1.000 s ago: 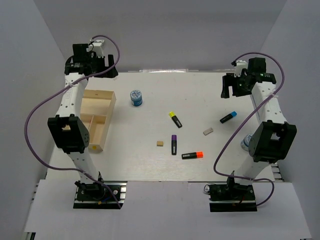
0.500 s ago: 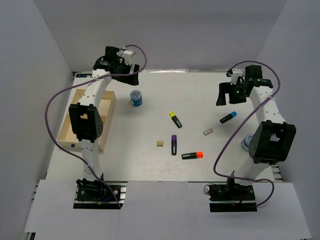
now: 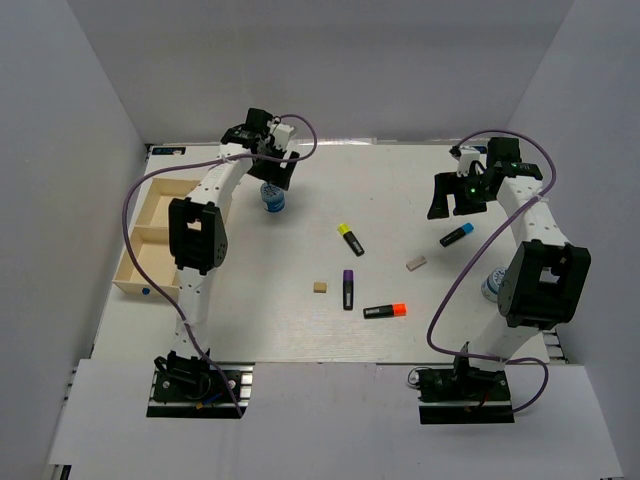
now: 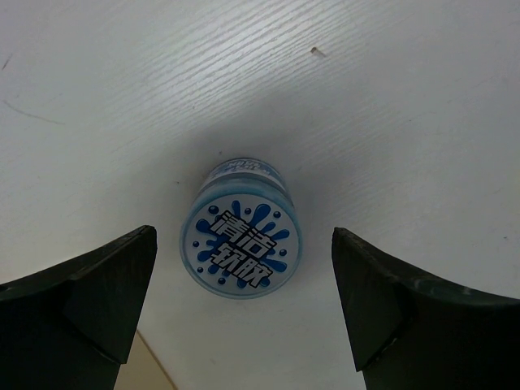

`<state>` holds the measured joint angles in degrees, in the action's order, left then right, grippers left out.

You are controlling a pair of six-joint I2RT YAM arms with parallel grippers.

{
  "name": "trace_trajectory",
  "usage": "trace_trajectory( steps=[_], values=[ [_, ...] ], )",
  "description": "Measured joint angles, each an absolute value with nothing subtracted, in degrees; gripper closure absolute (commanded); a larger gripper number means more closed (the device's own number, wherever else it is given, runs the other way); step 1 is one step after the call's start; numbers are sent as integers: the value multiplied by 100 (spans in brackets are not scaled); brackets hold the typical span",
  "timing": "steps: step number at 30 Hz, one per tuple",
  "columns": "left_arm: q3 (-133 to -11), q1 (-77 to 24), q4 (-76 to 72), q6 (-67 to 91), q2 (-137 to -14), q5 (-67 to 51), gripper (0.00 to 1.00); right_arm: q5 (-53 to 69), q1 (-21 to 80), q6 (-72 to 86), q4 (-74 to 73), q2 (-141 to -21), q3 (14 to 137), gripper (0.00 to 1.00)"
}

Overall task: Sort the stationery into containers
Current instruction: Pick up the stationery from the center of the board.

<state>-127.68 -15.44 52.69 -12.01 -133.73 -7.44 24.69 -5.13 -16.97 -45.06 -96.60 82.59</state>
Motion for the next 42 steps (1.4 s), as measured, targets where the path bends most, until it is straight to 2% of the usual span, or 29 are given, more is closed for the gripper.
trace_trajectory(
  steps=[22,28,32,36,40,42],
  values=[
    [-12763,-1634,5500,-1223,-13767,-493,3,2565,-513,-1697,-4477,-9660,8119,11],
    [-12763,-1697,5527,-1221,-13852,-357,8,2539,-513,-1697,-4471,-9660,8075,11],
    [-12763,-1710,5505,-1232,-13852,-294,21,2521,-513,-1699,-4445,-9660,8038,11],
    [-12763,-1706,5500,-1249,-13852,-301,43,2512,-513,-1699,-4445,-9660,7996,11],
    [-12763,-1708,5500,-1240,-13852,-301,57,2499,-513,-1702,-4442,-9660,7996,11],
    [-12763,-1708,5500,-1236,-13845,-301,60,2502,-513,-1704,-4442,-9660,7996,11]
  ],
)
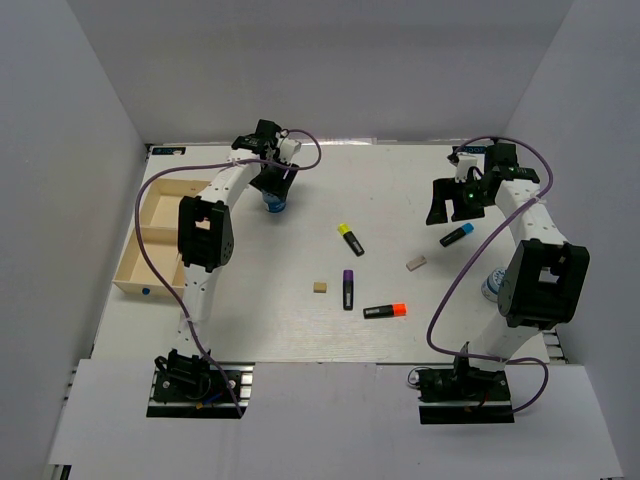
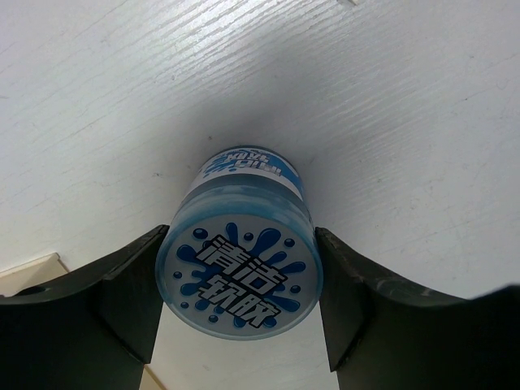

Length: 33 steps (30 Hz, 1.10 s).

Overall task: Sort the stationery into containers
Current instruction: Pick up the stationery from the center of the board, then place the stationery in the storage box.

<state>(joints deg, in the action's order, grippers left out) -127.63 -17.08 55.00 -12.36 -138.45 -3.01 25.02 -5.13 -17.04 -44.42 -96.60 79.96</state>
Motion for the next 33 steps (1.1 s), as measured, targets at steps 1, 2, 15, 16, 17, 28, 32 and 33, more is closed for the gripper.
trace_trajectory(
  steps=[1,2,15,16,17,28,32,33],
  values=[
    [-12763,-1708,5502,-1223,-13843,-305,61,2502,-513,-1702,-4442,-9660,7996,11],
    [-12763,-1708,5507,-1214,-13837,-314,66,2502,-513,-1704,-4445,-9660,7996,11],
    [-12145,-1627,5548,-993,-11513,-329,82,2521,-513,-1702,-4447,-9657,7996,11],
    [-12127,-1605,5535,-989,-11212,-266,83,2530,-513,-1702,-4447,-9657,7996,11],
    [-12075,-1584,5492,-982,-10927,-193,84,2539,-513,-1702,-4445,-9657,7996,11],
    [-10315,-294,5240,-921,-9795,709,91,2733,-513,-1695,-4449,-9657,7996,11],
    [-10272,336,5234,-923,-10287,596,90,2764,-513,-1697,-4436,-9644,7975,11],
    [-10296,482,5236,-937,-10390,543,90,2766,-513,-1697,-4440,-9633,7946,11]
  ],
)
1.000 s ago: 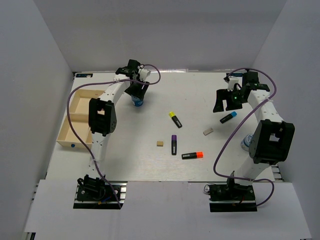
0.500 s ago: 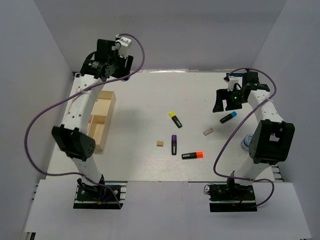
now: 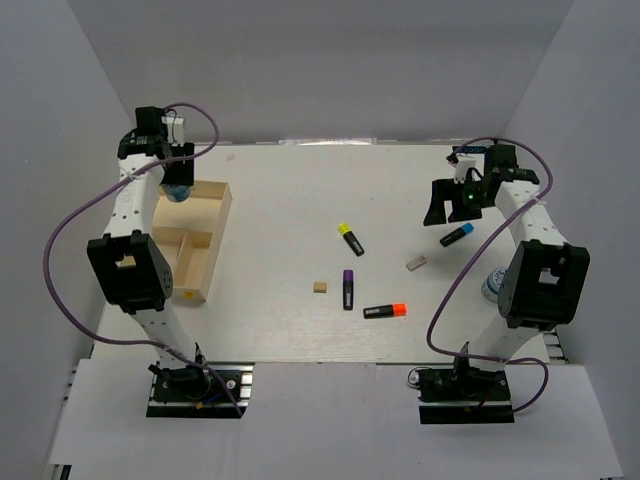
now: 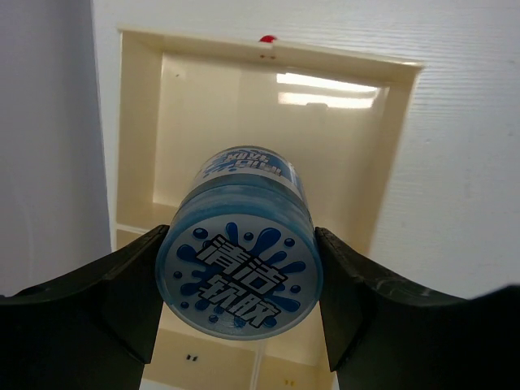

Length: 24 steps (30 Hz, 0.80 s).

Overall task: Sort the stationery into containers
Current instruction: Place the stationery in the storage box.

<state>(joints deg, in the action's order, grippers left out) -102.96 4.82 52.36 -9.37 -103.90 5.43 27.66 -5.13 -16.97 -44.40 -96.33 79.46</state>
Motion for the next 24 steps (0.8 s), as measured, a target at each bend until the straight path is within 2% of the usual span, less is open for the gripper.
trace_trajectory(
  steps=[9,19,23,24],
  values=[
    [-11039,1044,5227,-1015,-11421,82,87,2845,-513,-1688,-4331,-9603,7708,11],
    [-11203,1199,5151,-954,-12438,-152,82,2864,-513,-1669,-4252,-9603,7679,11],
    [-11205,1227,5094,-919,-12573,-51,69,2808,-513,-1669,-4182,-9603,7616,11],
    [-11205,1227,5072,-917,-12578,-3,58,2779,-513,-1671,-4182,-9603,7599,11]
  ],
)
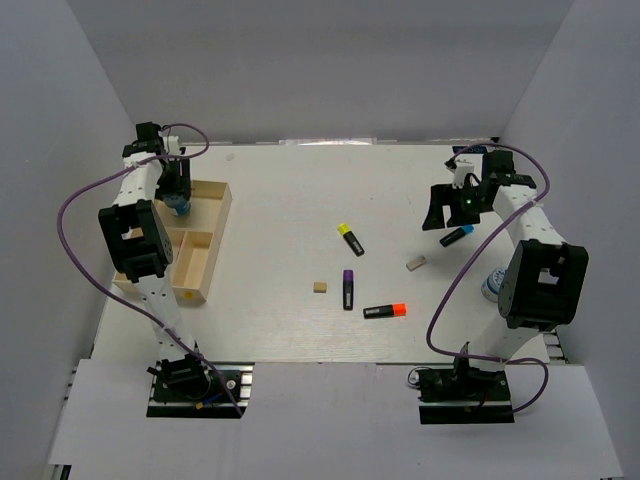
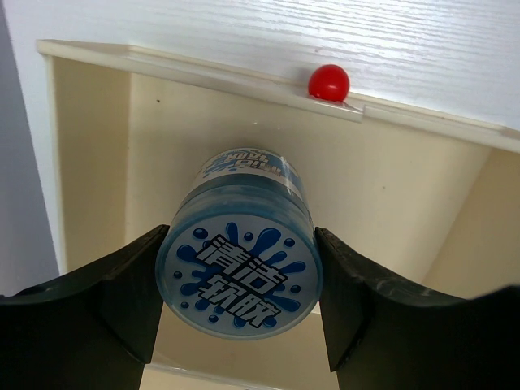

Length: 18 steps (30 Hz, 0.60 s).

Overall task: Sort the stationery into containers
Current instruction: Place the stationery in the storage box.

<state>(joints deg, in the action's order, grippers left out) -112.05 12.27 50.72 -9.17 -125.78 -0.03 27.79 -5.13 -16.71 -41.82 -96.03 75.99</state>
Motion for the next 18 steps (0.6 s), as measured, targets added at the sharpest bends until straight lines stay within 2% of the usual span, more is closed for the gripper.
trace_trajectory(
  steps=[2,3,9,18],
  values=[
    [-11205,1227,5033,-917,-12578,91,50,2692,-513,-1673,-4178,-9596,7585,11],
    [-11205,1227,5011,-917,-12578,117,42,2630,-513,-1673,-4169,-9579,7579,11],
    [-11203,1227,4921,-930,-12578,134,25,2241,-513,-1675,-4016,-9218,7378,11],
    [-11432,1227,5127,-1013,-12621,-54,22,2003,-513,-1673,-3920,-8849,7238,11]
  ],
)
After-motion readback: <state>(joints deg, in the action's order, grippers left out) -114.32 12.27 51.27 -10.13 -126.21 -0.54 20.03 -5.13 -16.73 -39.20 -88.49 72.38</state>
